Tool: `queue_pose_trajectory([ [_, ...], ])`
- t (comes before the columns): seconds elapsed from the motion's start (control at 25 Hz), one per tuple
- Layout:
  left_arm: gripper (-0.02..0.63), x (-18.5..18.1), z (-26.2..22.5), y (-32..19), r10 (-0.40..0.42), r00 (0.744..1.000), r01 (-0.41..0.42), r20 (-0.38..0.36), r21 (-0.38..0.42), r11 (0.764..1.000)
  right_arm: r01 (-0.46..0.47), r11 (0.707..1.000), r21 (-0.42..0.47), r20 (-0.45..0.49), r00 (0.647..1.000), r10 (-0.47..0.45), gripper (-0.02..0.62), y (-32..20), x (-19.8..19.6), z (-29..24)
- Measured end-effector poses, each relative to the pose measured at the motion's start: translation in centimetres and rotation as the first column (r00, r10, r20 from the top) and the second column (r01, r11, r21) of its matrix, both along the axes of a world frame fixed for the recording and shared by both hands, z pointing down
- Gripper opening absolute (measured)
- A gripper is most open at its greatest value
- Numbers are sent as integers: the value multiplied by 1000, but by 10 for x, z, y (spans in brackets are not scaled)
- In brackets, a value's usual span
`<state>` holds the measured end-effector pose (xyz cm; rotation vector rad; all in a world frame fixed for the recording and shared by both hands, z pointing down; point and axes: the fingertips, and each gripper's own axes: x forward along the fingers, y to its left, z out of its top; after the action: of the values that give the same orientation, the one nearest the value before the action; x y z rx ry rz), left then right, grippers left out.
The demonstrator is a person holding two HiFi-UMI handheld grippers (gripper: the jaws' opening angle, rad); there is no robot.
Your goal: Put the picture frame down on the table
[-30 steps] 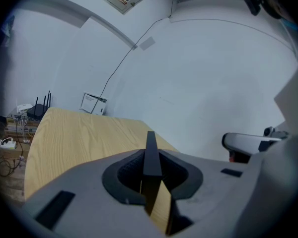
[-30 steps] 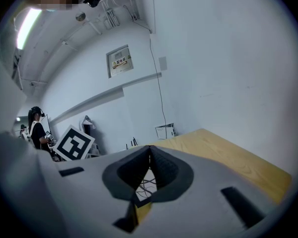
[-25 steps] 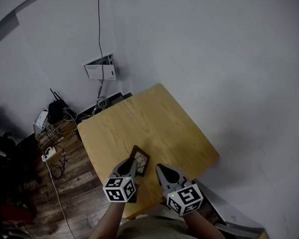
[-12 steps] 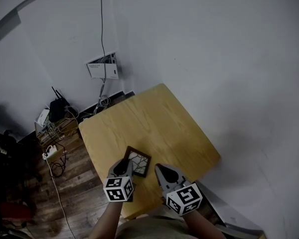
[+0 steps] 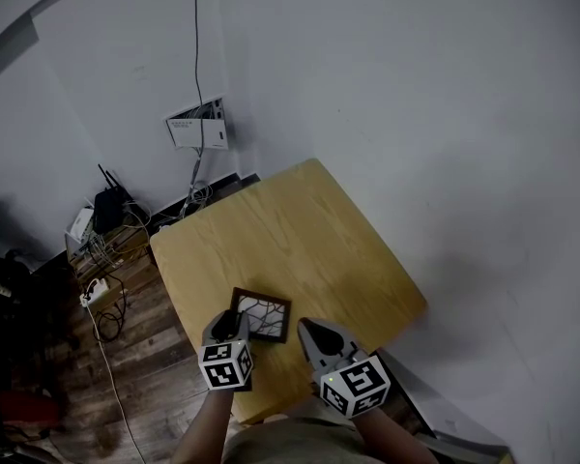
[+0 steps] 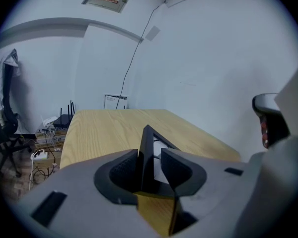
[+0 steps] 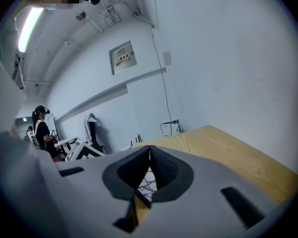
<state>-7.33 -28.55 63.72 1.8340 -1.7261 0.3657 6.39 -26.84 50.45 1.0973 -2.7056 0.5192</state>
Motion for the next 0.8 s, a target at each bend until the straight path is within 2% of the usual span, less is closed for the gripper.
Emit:
queue_pose_trajectory([
  [0.4, 130, 0, 25, 13, -6, 1000, 6, 5, -74, 997, 16, 1000, 1, -6, 1000, -16, 2, 3, -1, 1],
  [0.6, 120, -4, 38, 20, 6, 996, 4, 90, -117, 993, 20, 1000, 2, -9, 1000, -20, 2, 5, -1, 3],
  [0.8, 118, -2, 38, 22, 4, 997, 5, 79, -114, 993, 16, 1000, 0, -13, 1000, -16, 2, 5, 0, 4],
])
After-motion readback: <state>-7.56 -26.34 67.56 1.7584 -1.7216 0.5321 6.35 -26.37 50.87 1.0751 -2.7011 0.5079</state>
